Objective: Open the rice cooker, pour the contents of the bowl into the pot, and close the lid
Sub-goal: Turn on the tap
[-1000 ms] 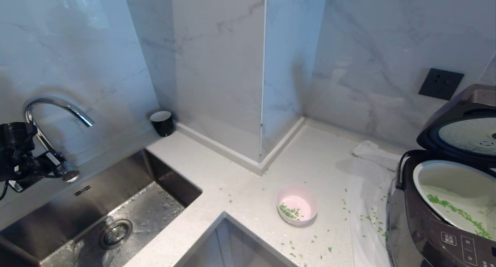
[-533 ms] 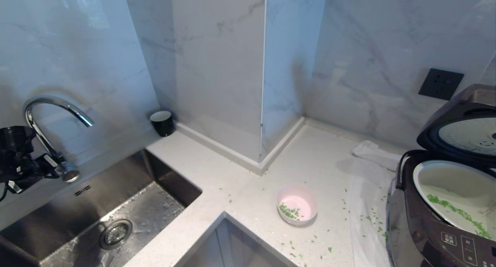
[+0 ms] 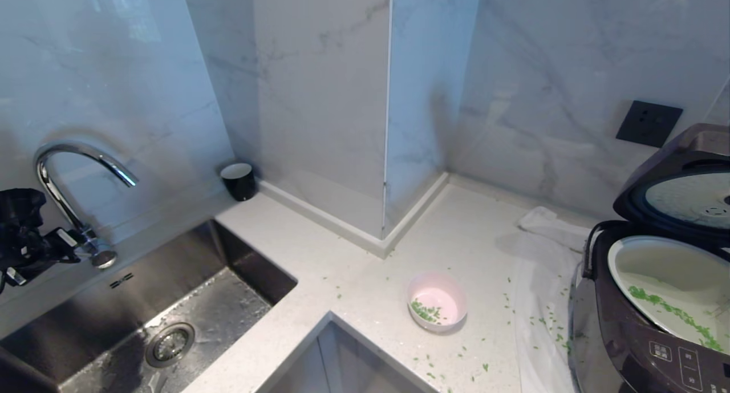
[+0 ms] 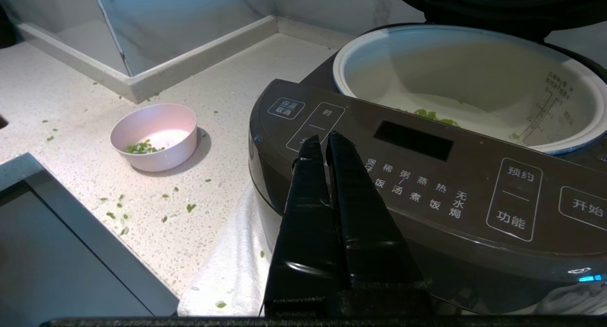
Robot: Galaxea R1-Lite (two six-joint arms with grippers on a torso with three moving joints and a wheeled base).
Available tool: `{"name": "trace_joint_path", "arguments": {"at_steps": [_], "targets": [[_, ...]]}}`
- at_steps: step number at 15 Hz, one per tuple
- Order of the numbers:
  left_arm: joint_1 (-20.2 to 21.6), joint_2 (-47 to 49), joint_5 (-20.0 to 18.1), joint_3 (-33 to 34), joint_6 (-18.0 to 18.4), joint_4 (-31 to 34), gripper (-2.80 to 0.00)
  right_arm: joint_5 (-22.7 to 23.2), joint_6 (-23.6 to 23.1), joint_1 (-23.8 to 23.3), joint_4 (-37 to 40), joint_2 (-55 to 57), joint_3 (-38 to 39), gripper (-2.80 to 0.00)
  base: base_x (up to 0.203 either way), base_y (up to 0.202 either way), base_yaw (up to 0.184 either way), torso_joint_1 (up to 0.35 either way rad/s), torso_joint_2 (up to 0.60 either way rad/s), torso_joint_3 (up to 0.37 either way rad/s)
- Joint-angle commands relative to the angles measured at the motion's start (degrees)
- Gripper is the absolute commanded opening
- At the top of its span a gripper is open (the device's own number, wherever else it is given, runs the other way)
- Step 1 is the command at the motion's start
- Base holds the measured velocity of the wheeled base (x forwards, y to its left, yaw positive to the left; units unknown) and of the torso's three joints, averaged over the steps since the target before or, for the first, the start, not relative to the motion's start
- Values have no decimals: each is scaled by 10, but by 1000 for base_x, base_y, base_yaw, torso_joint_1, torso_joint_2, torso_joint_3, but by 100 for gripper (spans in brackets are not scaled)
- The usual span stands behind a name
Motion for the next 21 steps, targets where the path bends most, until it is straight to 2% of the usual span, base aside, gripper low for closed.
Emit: {"name": "trace_joint_path", "arguments": {"at_steps": [1,7,8,21], "targets": [[1,6,1,-4,-2,-1,0,0,0,0,0,0,0,-280,0,0,0,0,0,0],[3,19,0,-25,-5,-7,0,0,0,0,0,0,0,-280,0,0,0,0,0,0],[4,22,0,-31,-6,-7,-280,0,0,0,0,0,0,-280,0,0,0,0,0,0],[8,28,0,-31,-4,-2,-280,0,0,0,0,0,0,-280,0,0,0,0,0,0]]}}
